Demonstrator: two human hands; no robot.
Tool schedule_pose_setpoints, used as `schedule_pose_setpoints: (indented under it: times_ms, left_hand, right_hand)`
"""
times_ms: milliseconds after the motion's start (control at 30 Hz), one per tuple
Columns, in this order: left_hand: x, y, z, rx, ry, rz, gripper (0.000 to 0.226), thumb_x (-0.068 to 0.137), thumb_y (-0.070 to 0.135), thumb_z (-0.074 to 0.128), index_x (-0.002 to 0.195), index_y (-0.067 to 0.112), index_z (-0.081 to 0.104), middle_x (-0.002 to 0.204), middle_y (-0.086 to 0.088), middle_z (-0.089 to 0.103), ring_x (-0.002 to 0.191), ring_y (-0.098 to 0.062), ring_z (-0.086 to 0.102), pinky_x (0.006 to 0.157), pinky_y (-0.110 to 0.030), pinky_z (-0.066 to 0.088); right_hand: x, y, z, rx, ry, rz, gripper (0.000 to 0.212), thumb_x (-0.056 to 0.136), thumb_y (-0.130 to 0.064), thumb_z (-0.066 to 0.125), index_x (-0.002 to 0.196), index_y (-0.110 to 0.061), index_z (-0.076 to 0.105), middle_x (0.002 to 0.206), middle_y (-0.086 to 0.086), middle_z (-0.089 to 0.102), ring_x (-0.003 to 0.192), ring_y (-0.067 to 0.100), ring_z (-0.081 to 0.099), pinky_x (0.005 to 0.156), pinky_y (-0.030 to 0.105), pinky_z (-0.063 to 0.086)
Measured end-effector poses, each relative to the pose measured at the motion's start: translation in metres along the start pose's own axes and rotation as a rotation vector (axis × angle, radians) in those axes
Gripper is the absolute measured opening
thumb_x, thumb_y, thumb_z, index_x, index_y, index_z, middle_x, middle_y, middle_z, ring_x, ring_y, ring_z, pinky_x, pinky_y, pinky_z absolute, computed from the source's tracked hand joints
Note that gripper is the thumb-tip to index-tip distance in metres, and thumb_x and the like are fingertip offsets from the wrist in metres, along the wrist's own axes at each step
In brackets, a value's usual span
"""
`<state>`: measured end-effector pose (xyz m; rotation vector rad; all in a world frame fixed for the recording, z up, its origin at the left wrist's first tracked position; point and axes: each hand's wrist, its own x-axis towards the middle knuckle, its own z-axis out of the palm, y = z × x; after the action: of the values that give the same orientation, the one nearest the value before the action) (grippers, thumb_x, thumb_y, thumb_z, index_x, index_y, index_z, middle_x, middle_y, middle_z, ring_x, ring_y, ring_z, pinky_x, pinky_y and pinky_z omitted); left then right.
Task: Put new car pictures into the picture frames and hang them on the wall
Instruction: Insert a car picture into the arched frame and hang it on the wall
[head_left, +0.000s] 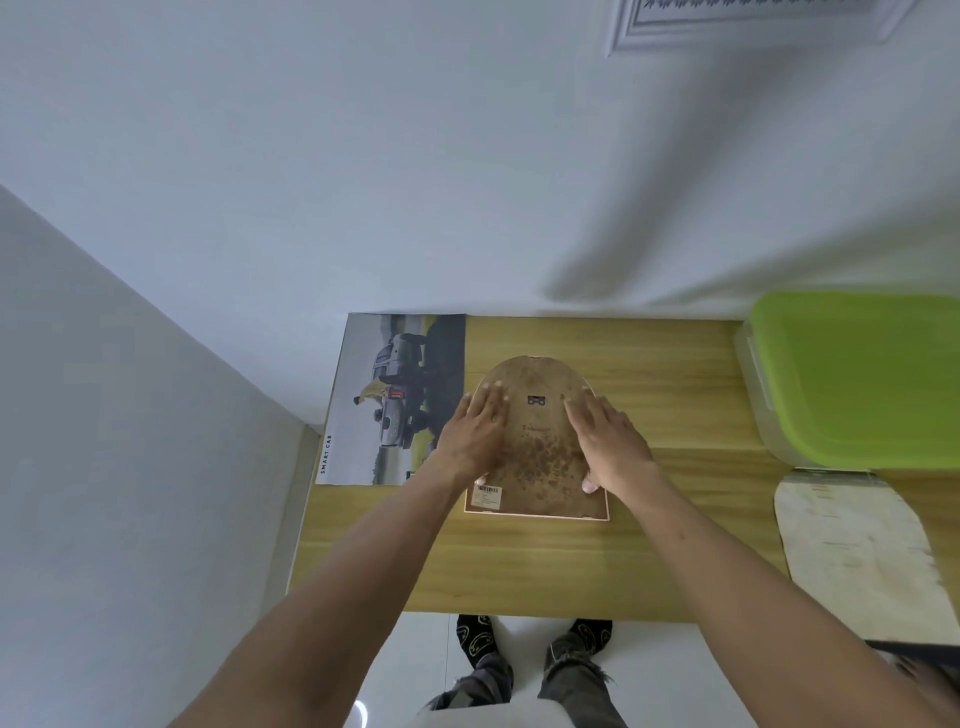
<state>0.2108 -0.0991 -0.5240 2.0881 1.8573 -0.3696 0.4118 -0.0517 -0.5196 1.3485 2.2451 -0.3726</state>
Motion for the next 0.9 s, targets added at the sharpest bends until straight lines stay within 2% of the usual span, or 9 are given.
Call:
schedule_pose_setpoints:
  times_ms: [67, 167, 300, 433, 500, 600, 667, 800, 900]
  left_hand:
    - [0.01, -0.002, -0.003, 0.027, -0.066, 0.03, 0.086, 0.096, 0.005, 0.051, 0.152, 0.002, -0.014, 0.16, -0.015, -0.021, 0.149, -0.026, -0.017, 0.123, -0.038, -0.002]
    - [0.02, -0.004, -0.011, 0.034, -0.158, 0.075, 0.095, 0.093, 0.008, 0.059, 0.151, 0.001, -0.016, 0.159, -0.015, -0.023, 0.149, -0.025, -0.017, 0.123, -0.037, 0.001]
    - [0.029, -0.009, -0.018, -0.022, -0.249, 0.095, 0.095, 0.093, 0.008, 0.058, 0.152, 0.005, -0.017, 0.159, -0.009, -0.026, 0.149, -0.022, -0.016, 0.122, -0.039, 0.012]
    - [0.037, -0.015, -0.011, -0.016, -0.316, 0.098, 0.123, 0.077, 0.013, 0.079, 0.151, 0.007, -0.019, 0.157, -0.004, -0.03, 0.148, -0.019, -0.018, 0.119, -0.041, 0.018]
    - [0.04, -0.014, -0.007, 0.032, -0.296, 0.112, 0.118, 0.08, 0.012, 0.077, 0.152, 0.005, -0.017, 0.158, -0.01, -0.028, 0.149, -0.023, -0.017, 0.12, -0.041, 0.015]
    - [0.047, -0.013, -0.005, 0.127, -0.198, 0.167, 0.087, 0.096, 0.009, 0.051, 0.152, 0.001, -0.014, 0.159, -0.021, -0.019, 0.149, -0.031, -0.016, 0.123, -0.043, 0.003]
    - [0.054, -0.013, -0.006, 0.187, -0.16, 0.193, 0.084, 0.097, 0.012, 0.048, 0.151, -0.001, -0.015, 0.159, -0.022, -0.021, 0.148, -0.031, -0.019, 0.123, -0.042, 0.0]
    - [0.067, -0.015, -0.006, 0.221, -0.2, 0.229, 0.097, 0.094, 0.025, 0.057, 0.15, -0.004, -0.017, 0.157, -0.022, -0.024, 0.147, -0.032, -0.022, 0.123, -0.042, -0.002]
    - [0.068, -0.018, -0.012, 0.224, -0.269, 0.266, 0.129, 0.076, 0.035, 0.078, 0.148, -0.004, -0.021, 0.154, -0.021, -0.031, 0.145, -0.031, -0.025, 0.122, -0.042, -0.005]
  right_hand:
    - [0.011, -0.001, -0.006, -0.068, -0.058, -0.044, 0.139, 0.068, -0.03, 0.089, 0.155, -0.013, -0.018, 0.161, 0.013, -0.027, 0.151, 0.031, -0.016, 0.124, 0.046, 0.003]
    - [0.023, -0.001, -0.011, -0.131, -0.114, -0.081, 0.15, 0.062, -0.034, 0.092, 0.152, -0.013, -0.026, 0.156, 0.012, -0.038, 0.148, 0.03, -0.025, 0.124, 0.047, -0.001]
    - [0.035, -0.001, -0.018, -0.181, -0.155, -0.133, 0.161, 0.054, -0.039, 0.095, 0.148, -0.013, -0.033, 0.152, 0.014, -0.043, 0.145, 0.031, -0.03, 0.124, 0.046, -0.003]
    - [0.041, -0.005, -0.026, -0.21, -0.205, -0.174, 0.163, 0.054, -0.034, 0.096, 0.145, -0.009, -0.037, 0.149, 0.019, -0.044, 0.144, 0.035, -0.032, 0.122, 0.043, -0.01]
    - [0.044, -0.006, -0.028, -0.207, -0.224, -0.172, 0.162, 0.055, -0.032, 0.096, 0.144, -0.008, -0.038, 0.149, 0.02, -0.044, 0.143, 0.036, -0.033, 0.122, 0.043, -0.01]
    - [0.046, -0.007, -0.028, -0.196, -0.231, -0.17, 0.163, 0.054, -0.032, 0.096, 0.142, -0.009, -0.039, 0.148, 0.021, -0.044, 0.143, 0.038, -0.032, 0.123, 0.045, -0.007]
    - [0.046, -0.008, -0.028, -0.185, -0.228, -0.17, 0.164, 0.053, -0.032, 0.096, 0.142, -0.009, -0.039, 0.149, 0.021, -0.043, 0.143, 0.038, -0.032, 0.123, 0.045, -0.004]
    - [0.051, -0.001, -0.027, -0.13, -0.194, -0.192, 0.165, 0.05, -0.034, 0.098, 0.147, -0.013, -0.034, 0.151, 0.016, -0.042, 0.145, 0.033, -0.03, 0.124, 0.04, -0.001]
    - [0.055, 0.008, -0.027, -0.103, -0.187, -0.219, 0.168, 0.047, -0.038, 0.098, 0.148, -0.017, -0.034, 0.152, 0.012, -0.043, 0.145, 0.029, -0.032, 0.122, 0.037, -0.002]
